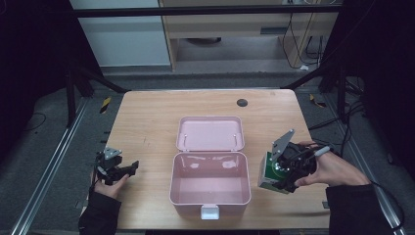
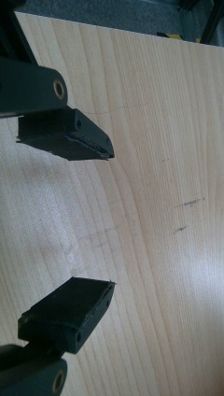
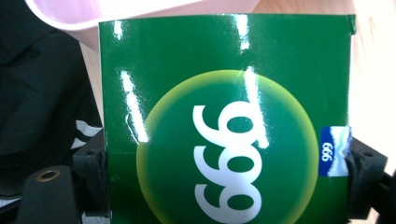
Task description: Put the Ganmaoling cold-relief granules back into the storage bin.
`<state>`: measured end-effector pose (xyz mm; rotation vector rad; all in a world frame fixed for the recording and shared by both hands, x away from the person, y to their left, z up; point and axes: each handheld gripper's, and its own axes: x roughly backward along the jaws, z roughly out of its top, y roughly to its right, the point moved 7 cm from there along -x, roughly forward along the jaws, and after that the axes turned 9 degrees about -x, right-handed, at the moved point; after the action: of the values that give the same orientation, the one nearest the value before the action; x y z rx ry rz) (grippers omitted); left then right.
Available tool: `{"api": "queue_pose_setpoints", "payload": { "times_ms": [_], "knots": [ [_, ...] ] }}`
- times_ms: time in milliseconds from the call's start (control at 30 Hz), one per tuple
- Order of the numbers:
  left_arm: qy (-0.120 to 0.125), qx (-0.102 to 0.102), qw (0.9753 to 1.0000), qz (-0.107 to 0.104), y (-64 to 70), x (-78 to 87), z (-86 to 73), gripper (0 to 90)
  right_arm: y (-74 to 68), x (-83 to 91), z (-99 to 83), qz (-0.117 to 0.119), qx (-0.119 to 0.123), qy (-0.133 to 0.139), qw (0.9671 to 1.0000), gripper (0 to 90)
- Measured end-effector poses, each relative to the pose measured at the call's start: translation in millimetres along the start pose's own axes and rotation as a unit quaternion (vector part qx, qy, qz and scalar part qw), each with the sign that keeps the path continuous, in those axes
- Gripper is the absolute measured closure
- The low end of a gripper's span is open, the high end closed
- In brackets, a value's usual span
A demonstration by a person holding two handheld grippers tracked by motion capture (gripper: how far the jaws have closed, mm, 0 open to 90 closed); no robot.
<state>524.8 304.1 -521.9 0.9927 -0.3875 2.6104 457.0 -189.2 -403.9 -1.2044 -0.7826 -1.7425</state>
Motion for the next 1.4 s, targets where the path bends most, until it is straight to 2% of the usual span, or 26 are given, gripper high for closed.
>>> {"api": "queue_pose_setpoints", "payload": {
  "times_ms": [100, 300, 633, 833, 1133, 1400],
  "knots": [
    [0.0, 0.0, 1.0, 0.0, 0.2, 0.0, 0.0, 29.3, -1.7, 5.2, 2.7, 0.001, -0.002, -0.001, 1.0, 16.2],
    [0.0, 0.0, 1.0, 0.0, 0.1, 0.1, 0.0, 29.3, -4.3, 20.8, 13.6, -0.001, 0.01, 0.001, 0.9999, 16.2],
    [0.0, 0.0, 1.0, 0.0, -0.3, -0.1, -0.2, 29.3, -11.0, 34.9, 29.0, -0.008, 0.017, 0.0, 0.9998, 16.2],
    [-0.001, -0.001, 1.0, 0.0, -0.2, -0.3, -0.2, 29.4, -18.1, 46.3, 47.0, -0.01, 0.036, 0.009, 0.9993, 16.2],
    [0.0, 0.0, 1.0, 0.0, -0.4, 0.1, 0.0, 29.4, -26.8, 49.9, 66.6, -0.007, 0.053, 0.016, 0.9984, 16.2],
    [0.0, 0.0, 1.0, 0.0, -0.3, 0.2, 0.1, 29.4, -35.4, 43.8, 88.7, 0.002, 0.072, 0.02, 0.9972, 16.2]
  ]
}}
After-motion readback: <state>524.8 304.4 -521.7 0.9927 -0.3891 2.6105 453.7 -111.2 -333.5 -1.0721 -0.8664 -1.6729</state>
